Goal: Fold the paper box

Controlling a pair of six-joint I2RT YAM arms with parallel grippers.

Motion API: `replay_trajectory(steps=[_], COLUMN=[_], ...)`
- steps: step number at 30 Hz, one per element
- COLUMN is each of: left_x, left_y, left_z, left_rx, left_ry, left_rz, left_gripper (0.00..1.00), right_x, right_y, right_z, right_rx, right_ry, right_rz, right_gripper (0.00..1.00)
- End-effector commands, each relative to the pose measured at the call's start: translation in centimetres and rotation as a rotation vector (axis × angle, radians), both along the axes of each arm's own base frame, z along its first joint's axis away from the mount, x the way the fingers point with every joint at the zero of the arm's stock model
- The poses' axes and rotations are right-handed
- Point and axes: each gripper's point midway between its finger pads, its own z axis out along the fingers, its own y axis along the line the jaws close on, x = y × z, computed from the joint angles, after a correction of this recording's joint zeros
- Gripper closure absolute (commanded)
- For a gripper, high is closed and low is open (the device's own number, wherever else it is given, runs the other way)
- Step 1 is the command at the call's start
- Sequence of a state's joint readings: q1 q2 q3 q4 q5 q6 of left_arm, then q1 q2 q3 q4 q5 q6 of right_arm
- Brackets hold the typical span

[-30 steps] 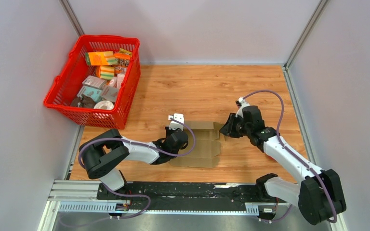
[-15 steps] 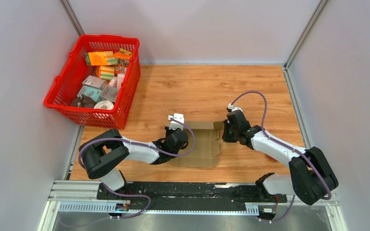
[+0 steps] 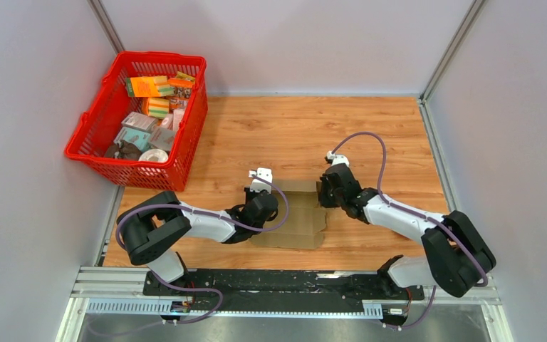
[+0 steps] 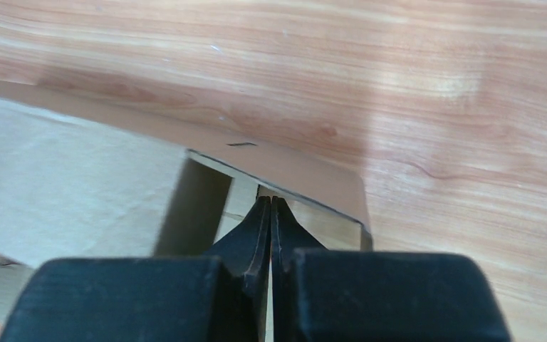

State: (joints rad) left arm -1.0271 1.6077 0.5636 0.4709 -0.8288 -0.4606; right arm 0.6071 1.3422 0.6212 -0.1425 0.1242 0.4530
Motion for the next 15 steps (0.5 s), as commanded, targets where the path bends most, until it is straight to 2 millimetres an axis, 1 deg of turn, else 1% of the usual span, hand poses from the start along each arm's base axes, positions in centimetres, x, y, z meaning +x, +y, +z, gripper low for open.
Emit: replay_trajectory(steps=[1, 4, 5, 7, 8, 10, 12, 15], left_x=[0.1, 0.1, 0.1, 0.1, 0.1, 0.1, 0.1, 0.1], left_y=[-0.6, -0.6, -0.6, -0.6, -0.6, -0.6, -0.6, -0.5], left_z=[1.1, 1.1, 1.1, 1.1, 1.1, 1.2, 1.1, 1.1], left_rx=[-0.049, -0.050, -0.053, -0.053, -0.054, -0.055, -0.055, -0.053], left_ry=[-0.026, -0.025, -0.026, -0.026, -0.026, -0.028, -0.028, -0.029], left_rz=[-0.015, -0.016, -0.016, -0.016, -0.016, -0.014, -0.014, -0.008], left_gripper=[1.00, 1.00, 1.00, 1.00, 1.00, 1.00, 1.00, 1.00], right_x=[1.2, 1.0, 0.7, 1.0, 1.0, 1.1, 0.9, 0.5], right_y=[2.4, 2.8, 2.7, 3.6, 3.6, 3.8, 3.8, 3.1], right_z=[2.6, 1.5, 0.7, 1.0, 0.4, 0.0, -0.9, -2.6], right_rx=[0.128, 0.139, 0.133, 0.184, 0.180, 0.187, 0.185, 0.160], right_ry=[-0.080, -0.048, -0.024, -0.040, -0.027, -0.015, 0.002, 0.030], right_rz=[0.012, 0.014, 0.015, 0.014, 0.010, 0.007, 0.003, -0.023], right_gripper=[0.96, 0.96, 0.96, 0.96, 0.96, 0.96, 0.96, 0.97])
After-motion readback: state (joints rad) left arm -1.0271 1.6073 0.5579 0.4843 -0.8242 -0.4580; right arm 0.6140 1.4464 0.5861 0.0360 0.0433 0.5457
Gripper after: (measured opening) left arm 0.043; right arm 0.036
